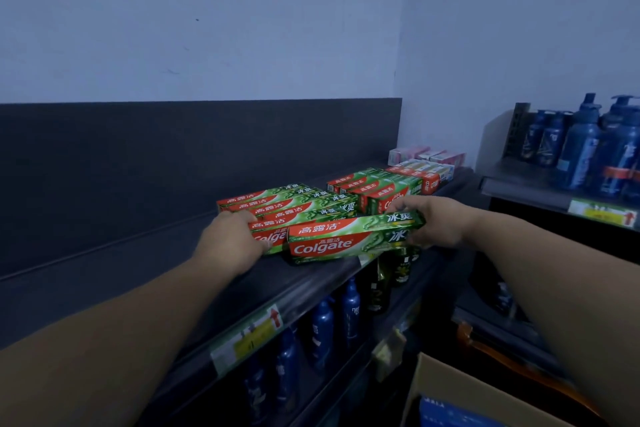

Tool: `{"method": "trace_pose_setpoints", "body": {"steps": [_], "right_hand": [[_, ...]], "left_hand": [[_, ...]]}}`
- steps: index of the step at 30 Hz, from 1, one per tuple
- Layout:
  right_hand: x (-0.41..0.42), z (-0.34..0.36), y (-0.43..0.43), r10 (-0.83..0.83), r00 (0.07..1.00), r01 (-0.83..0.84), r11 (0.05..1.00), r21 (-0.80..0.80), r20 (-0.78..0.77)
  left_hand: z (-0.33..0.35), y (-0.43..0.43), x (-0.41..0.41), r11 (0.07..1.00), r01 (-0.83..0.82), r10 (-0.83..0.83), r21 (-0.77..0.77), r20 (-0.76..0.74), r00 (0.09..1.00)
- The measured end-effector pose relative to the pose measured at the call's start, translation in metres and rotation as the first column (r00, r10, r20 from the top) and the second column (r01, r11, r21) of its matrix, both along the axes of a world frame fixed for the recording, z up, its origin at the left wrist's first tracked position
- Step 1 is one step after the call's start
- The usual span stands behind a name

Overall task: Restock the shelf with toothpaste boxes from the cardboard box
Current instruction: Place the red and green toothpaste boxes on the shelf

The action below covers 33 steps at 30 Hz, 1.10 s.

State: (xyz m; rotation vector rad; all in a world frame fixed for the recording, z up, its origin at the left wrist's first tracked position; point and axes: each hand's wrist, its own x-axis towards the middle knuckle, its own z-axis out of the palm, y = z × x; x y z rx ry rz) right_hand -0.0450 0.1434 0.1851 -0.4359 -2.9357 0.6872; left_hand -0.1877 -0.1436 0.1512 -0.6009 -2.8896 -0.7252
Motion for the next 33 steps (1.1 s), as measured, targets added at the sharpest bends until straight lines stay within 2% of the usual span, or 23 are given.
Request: {"method": "trace_pose_setpoints", "body": {"steps": [7, 11, 14, 22, 27, 33], "right_hand": [[-0.04, -0.004, -0.012, -0.043, 0.999, 0.044, 0.996, 0.079, -0.016], [-0.06, -0.018, -0.027, -0.14, 0.981, 0.142, 0.99, 0.003, -0.136], [-0.072, -0.034, -0.04, -0.108, 0.98, 0.12, 0.991, 0.06, -0.168], [-0.084, -0.053, -0.077, -0.139, 0.97, 0.147, 0.989, 0.029, -0.198], [-0.096, -0.058, -0.077, -0.205, 0.951, 0.205, 0.978, -0.026, -0.232], [-0.106, -0.063, -0.078, -0.249, 0.925, 0.256, 0.967, -0.012, -0.289]], "left_hand": [[-0.003, -0.003, -0.026, 1.0, -0.002, 0.002, 0.028, -0.022, 1.0], [-0.008, -0.003, -0.032, 0.997, 0.04, -0.04, 0.067, -0.004, 0.999], [-0.011, -0.006, -0.033, 0.993, 0.093, -0.092, 0.077, -0.011, 0.996], [-0.011, -0.016, -0.027, 0.969, 0.245, -0.246, -0.035, -0.042, 0.968], [-0.018, -0.007, -0.031, 0.978, 0.209, -0.21, -0.017, -0.1, 0.973], [-0.022, 0.007, -0.039, 0.991, 0.129, -0.134, -0.045, -0.137, 0.981]]}}
